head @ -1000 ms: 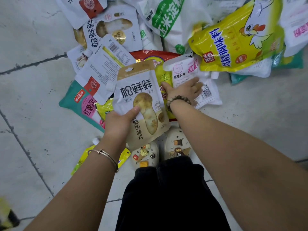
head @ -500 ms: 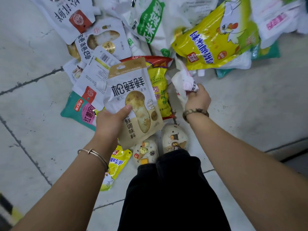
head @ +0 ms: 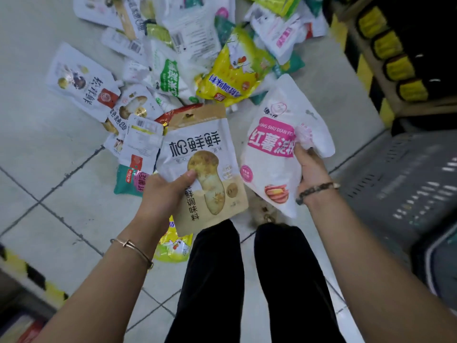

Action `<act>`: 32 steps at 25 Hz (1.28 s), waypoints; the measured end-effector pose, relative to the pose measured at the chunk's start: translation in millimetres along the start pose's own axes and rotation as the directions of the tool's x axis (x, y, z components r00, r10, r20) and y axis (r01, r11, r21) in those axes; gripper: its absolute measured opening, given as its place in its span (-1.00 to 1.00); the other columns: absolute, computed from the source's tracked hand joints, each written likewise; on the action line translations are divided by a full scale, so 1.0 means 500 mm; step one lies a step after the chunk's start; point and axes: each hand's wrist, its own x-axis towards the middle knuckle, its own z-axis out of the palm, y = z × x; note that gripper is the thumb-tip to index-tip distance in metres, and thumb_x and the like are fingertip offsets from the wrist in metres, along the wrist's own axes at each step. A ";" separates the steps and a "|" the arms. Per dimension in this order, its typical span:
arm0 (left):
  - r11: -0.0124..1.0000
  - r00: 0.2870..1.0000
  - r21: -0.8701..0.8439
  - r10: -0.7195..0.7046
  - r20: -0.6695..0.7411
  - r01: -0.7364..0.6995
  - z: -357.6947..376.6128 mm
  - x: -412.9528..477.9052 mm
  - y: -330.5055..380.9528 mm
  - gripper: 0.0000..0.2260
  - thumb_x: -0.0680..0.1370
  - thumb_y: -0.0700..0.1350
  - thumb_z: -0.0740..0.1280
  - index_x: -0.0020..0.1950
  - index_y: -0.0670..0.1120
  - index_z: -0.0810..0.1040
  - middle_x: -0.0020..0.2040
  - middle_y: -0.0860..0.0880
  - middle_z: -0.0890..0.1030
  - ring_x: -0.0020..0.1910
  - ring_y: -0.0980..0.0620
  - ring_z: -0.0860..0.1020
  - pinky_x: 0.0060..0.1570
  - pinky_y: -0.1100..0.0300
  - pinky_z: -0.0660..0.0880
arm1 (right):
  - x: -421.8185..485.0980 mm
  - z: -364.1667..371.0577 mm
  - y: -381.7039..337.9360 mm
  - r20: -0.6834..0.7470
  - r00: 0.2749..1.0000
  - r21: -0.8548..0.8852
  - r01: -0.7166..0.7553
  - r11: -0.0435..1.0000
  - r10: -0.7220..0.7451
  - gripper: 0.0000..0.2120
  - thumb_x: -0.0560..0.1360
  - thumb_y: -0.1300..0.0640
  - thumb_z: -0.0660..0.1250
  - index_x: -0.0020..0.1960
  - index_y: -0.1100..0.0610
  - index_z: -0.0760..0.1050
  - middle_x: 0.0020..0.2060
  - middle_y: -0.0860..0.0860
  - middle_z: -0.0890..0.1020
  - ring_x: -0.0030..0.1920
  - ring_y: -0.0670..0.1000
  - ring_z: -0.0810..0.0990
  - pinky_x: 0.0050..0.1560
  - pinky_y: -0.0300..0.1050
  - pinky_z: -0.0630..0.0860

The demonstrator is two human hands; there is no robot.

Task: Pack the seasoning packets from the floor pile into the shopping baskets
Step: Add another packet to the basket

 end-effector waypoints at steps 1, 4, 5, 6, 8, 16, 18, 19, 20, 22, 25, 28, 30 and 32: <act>0.999 0.999 0.033 0.010 0.033 -0.011 0.017 -0.027 0.015 -0.88 0.49 -0.24 0.38 -0.07 -0.04 0.64 -0.12 0.03 0.71 -0.17 0.08 0.67 -0.31 0.30 0.55 | -0.026 -0.019 -0.015 -0.057 0.998 -0.001 0.020 1.000 -0.020 -0.60 0.52 0.15 0.28 0.34 0.22 0.40 0.20 0.19 0.56 0.16 0.18 0.57 0.15 0.19 0.49; 0.988 0.992 0.147 0.030 0.126 -0.049 0.092 -0.109 0.047 -0.89 0.51 -0.22 0.37 -0.04 -0.05 0.64 -0.13 0.03 0.71 -0.16 0.06 0.67 -0.23 0.24 0.55 | -0.112 -0.092 -0.068 -0.189 0.979 -0.047 0.069 0.997 -0.076 -0.75 0.50 0.11 0.34 0.16 0.14 0.53 0.01 0.05 0.67 0.00 0.06 0.66 0.08 0.13 0.55; 0.982 0.988 0.174 0.040 0.149 -0.066 0.122 -0.136 0.056 -0.89 0.52 -0.22 0.36 -0.05 -0.04 0.64 -0.15 0.04 0.71 -0.17 0.08 0.67 -0.21 0.23 0.54 | -0.139 -0.123 -0.086 -0.224 0.971 -0.056 0.077 0.995 -0.088 -0.79 0.49 0.09 0.36 0.10 0.10 0.54 -0.04 0.01 0.68 -0.04 0.04 0.67 0.07 0.12 0.55; 0.977 0.983 0.195 0.053 0.176 -0.087 0.157 -0.165 0.064 -0.89 0.52 -0.22 0.35 -0.06 -0.03 0.63 -0.17 0.06 0.71 -0.19 0.10 0.67 -0.23 0.23 0.53 | -0.164 -0.158 -0.106 -0.255 0.962 -0.047 0.090 0.995 -0.099 -0.83 0.47 0.07 0.37 0.05 0.07 0.54 -0.08 -0.01 0.70 -0.06 0.02 0.67 0.06 0.11 0.56; 0.963 0.966 0.233 0.080 0.245 -0.138 0.237 -0.220 0.067 -0.92 0.54 -0.23 0.33 -0.05 -0.12 0.62 -0.24 0.02 0.70 -0.29 0.13 0.66 -0.35 0.31 0.52 | -0.212 -0.248 -0.143 -0.334 0.934 0.004 0.136 0.991 -0.127 -0.82 0.46 0.05 0.39 0.03 0.06 0.53 -0.13 -0.04 0.70 -0.09 0.01 0.68 0.01 0.09 0.58; 0.892 0.875 0.316 0.154 0.459 -0.322 0.604 -0.408 -0.036 -0.84 0.51 -0.27 0.34 -0.10 -0.03 0.64 -0.19 0.09 0.70 -0.21 0.16 0.67 -0.29 0.36 0.53 | -0.419 -0.676 -0.246 -0.610 0.765 -0.010 0.254 0.967 -0.207 -0.79 0.50 0.06 0.33 0.03 0.18 0.56 -0.07 0.06 0.68 -0.17 -0.05 0.65 -0.11 -0.14 0.58; 0.802 0.852 0.401 0.237 0.467 -0.442 0.692 -0.449 -0.069 -0.81 0.50 -0.25 0.37 -0.12 0.06 0.61 -0.25 0.24 0.67 -0.23 0.30 0.62 -0.30 0.45 0.47 | -0.455 -0.779 -0.260 -0.690 0.664 -0.187 0.220 0.957 -0.287 -0.81 0.51 0.10 0.33 -0.09 0.25 0.57 -0.10 0.17 0.66 -0.31 -0.18 0.59 -0.25 -0.34 0.49; 0.754 0.843 0.444 0.266 0.467 -0.484 0.732 -0.466 -0.085 -0.81 0.50 -0.22 0.37 -0.12 0.10 0.60 -0.25 0.28 0.65 -0.22 0.32 0.60 -0.27 0.44 0.46 | -0.461 -0.824 -0.265 -0.712 0.629 -0.235 0.204 0.950 -0.311 -0.82 0.51 0.15 0.33 -0.10 0.28 0.56 -0.11 0.22 0.64 -0.35 -0.24 0.55 -0.32 -0.42 0.42; 0.701 0.835 0.491 0.291 0.466 -0.518 0.768 -0.478 -0.102 -0.83 0.50 -0.19 0.38 -0.12 0.11 0.59 -0.26 0.29 0.64 -0.22 0.33 0.59 -0.27 0.45 0.45 | -0.459 -0.864 -0.266 -0.721 0.620 -0.250 0.183 0.951 -0.309 -0.82 0.51 0.18 0.33 -0.09 0.32 0.56 -0.11 0.25 0.63 -0.36 -0.24 0.55 -0.34 -0.43 0.39; 0.583 0.824 0.587 0.328 0.462 -0.561 0.839 -0.497 -0.136 -0.90 0.49 -0.13 0.39 -0.06 0.06 0.58 -0.27 0.26 0.60 -0.25 0.29 0.55 -0.29 0.46 0.41 | -0.438 -0.929 -0.265 -0.719 0.647 -0.287 0.057 0.956 -0.254 -0.73 0.52 0.17 0.32 -0.09 0.42 0.53 -0.15 0.31 0.60 -0.21 0.02 0.59 -0.29 -0.24 0.32; 0.451 0.819 0.684 0.344 0.460 -0.574 0.942 -0.495 -0.189 -0.83 0.50 -0.09 0.37 0.07 -0.07 0.57 -0.16 0.03 0.61 -0.19 -0.01 0.55 -0.21 0.21 0.43 | -0.380 -0.994 -0.245 -0.666 0.707 -0.367 -0.033 0.930 -0.238 -0.69 0.53 0.19 0.30 -0.36 0.25 0.40 -0.40 0.12 0.49 -0.29 0.04 0.43 -0.34 -0.19 0.17; 0.415 0.874 0.771 0.284 0.395 -0.483 1.028 -0.450 -0.245 -0.80 0.51 -0.09 0.33 0.09 -0.13 0.57 -0.14 -0.03 0.61 -0.13 -0.09 0.57 -0.16 0.14 0.47 | -0.301 -1.021 -0.224 -0.651 0.745 -0.229 -0.010 0.973 -0.145 -0.83 0.53 0.18 0.30 -0.23 0.21 0.47 -0.35 0.01 0.51 -0.33 -0.06 0.43 -0.41 -0.23 0.30; 0.385 0.910 0.826 0.225 0.349 -0.412 1.061 -0.406 -0.277 -0.81 0.50 -0.07 0.32 0.05 -0.13 0.57 -0.14 -0.06 0.62 -0.13 -0.12 0.59 -0.15 0.10 0.53 | -0.247 -1.040 -0.202 -0.605 0.792 -0.218 -0.066 0.974 -0.082 -0.78 0.52 0.11 0.29 -0.05 0.29 0.54 -0.26 0.08 0.56 -0.26 0.00 0.47 -0.42 -0.23 0.36; 0.334 0.931 0.870 0.168 0.324 -0.363 1.079 -0.351 -0.310 -0.84 0.48 -0.04 0.36 -0.03 -0.10 0.59 -0.16 -0.05 0.63 -0.19 -0.10 0.59 -0.23 0.15 0.54 | -0.198 -1.058 -0.171 -0.563 0.826 -0.222 -0.145 0.964 -0.006 -0.73 0.51 0.03 0.28 -0.04 0.25 0.55 -0.15 0.14 0.61 -0.19 0.03 0.51 -0.31 -0.22 0.37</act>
